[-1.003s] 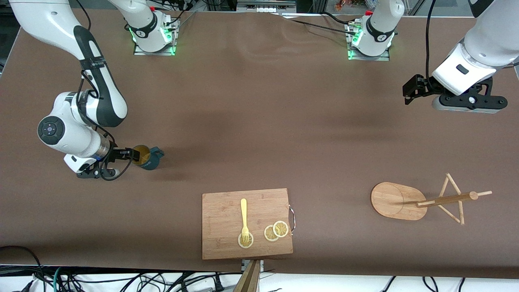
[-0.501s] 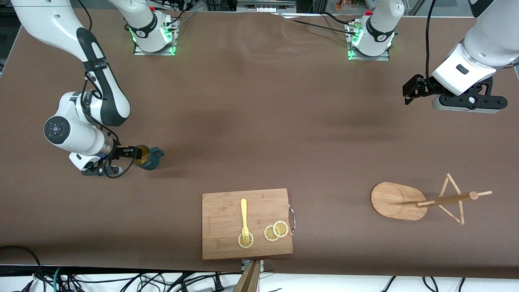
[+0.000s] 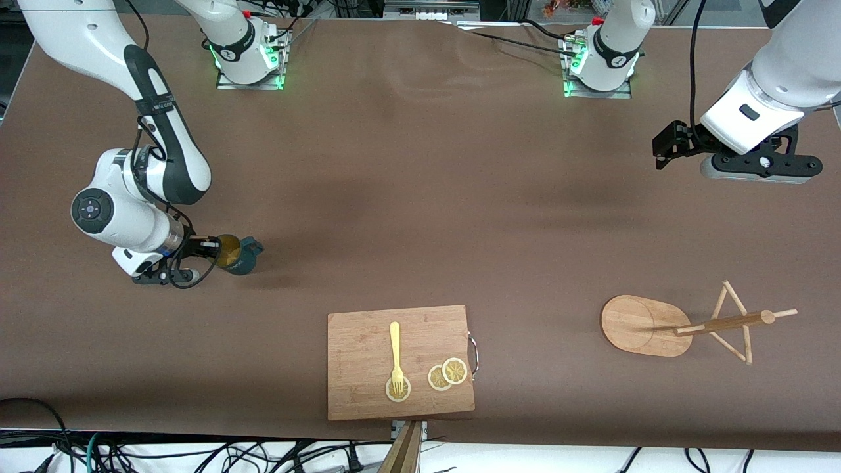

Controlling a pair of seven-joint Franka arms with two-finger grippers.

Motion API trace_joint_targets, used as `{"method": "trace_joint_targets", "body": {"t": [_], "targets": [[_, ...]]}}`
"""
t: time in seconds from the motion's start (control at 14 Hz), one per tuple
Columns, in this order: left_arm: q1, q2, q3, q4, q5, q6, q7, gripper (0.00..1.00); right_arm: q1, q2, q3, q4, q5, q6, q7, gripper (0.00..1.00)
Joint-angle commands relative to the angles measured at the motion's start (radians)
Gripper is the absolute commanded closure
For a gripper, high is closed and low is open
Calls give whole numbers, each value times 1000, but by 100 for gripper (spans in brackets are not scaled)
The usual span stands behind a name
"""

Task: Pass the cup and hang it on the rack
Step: 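Close the right gripper on the teal mug's rim, then carry the teal mug with the right gripper toward the table middle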

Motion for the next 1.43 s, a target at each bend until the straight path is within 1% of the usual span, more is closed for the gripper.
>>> {"method": "trace_joint_targets", "body": {"t": [0.0, 0.07, 0.21, 0.36, 0.57, 1.0, 1.22, 1.36], "targets": [[10, 9, -3, 25, -18, -16, 17, 0, -3, -12, 2, 4, 16, -2, -2, 100], [10, 9, -3, 25, -20, -16, 17, 0, 1, -12, 2, 13, 16, -7, -4, 100], [10, 9, -3, 25, -20, -16, 17, 0, 16, -12, 3, 64, 51, -45, 1, 100], [10, 10, -3, 25, -20, -16, 17, 0, 69, -10, 3, 134, 82, -108, 42, 100], [10, 9, -3, 25, -20, -16, 17, 0, 181, 5, 3, 196, 82, -120, 259, 100], [10, 10, -1, 25, -18, -16, 19, 0, 414, 79, 3, 325, 84, -120, 713, 100], [8, 10, -3, 25, -20, -16, 17, 0, 542, 138, 3, 408, 84, -116, 976, 100], [10, 10, -1, 25, -20, -16, 17, 0, 626, 206, 3, 489, 79, -111, 1112, 100]]}}
